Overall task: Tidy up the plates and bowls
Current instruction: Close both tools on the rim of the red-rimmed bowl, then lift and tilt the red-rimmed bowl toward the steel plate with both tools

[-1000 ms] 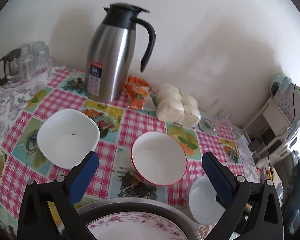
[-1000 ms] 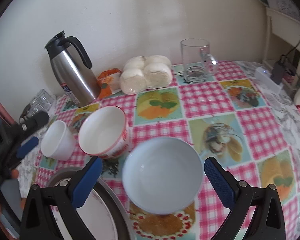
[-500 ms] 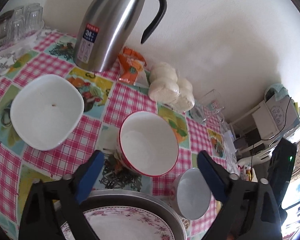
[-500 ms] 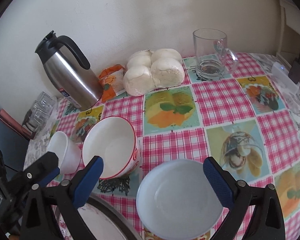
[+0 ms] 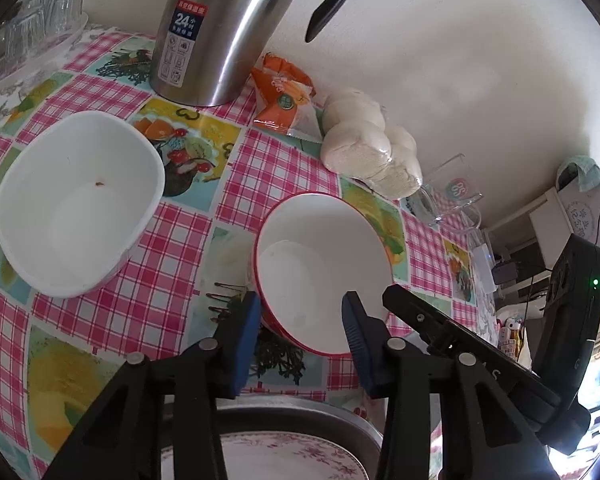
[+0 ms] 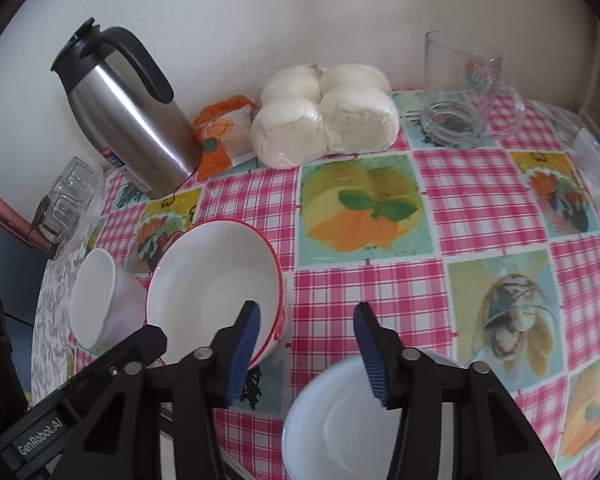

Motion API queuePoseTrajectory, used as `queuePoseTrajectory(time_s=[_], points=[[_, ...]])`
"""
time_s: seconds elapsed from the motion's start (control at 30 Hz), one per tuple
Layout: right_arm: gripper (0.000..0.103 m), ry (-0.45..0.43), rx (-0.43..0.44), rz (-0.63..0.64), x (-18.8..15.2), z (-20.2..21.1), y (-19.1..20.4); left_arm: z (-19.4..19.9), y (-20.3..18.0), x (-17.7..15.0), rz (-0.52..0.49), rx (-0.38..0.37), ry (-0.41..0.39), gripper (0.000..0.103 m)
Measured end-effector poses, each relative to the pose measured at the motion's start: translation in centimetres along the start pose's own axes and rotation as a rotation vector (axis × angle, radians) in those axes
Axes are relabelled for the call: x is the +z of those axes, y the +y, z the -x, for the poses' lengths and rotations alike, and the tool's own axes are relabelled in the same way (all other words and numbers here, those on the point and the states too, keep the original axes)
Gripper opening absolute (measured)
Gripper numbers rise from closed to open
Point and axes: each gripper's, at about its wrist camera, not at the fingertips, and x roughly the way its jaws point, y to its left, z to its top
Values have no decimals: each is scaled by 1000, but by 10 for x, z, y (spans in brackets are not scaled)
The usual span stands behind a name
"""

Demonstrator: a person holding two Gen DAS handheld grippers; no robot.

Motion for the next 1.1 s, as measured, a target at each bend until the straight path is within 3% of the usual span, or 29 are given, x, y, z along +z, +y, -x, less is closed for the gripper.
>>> queuePoseTrajectory(time_s=[0.2,0.67,0.87,1.1], points=[[38,45,-4,16,6,-18,6,-7,2,4,-9,22,2,42],[29,131,-37,80,15,-54,17,-29,9,8,-10,74,47,41],[23,163,-49,112,15,-67,22,-36,14,9,0,57,65,25],[15,166,-32,148,11,-73,31,-38,18,10,19,35,75,24]])
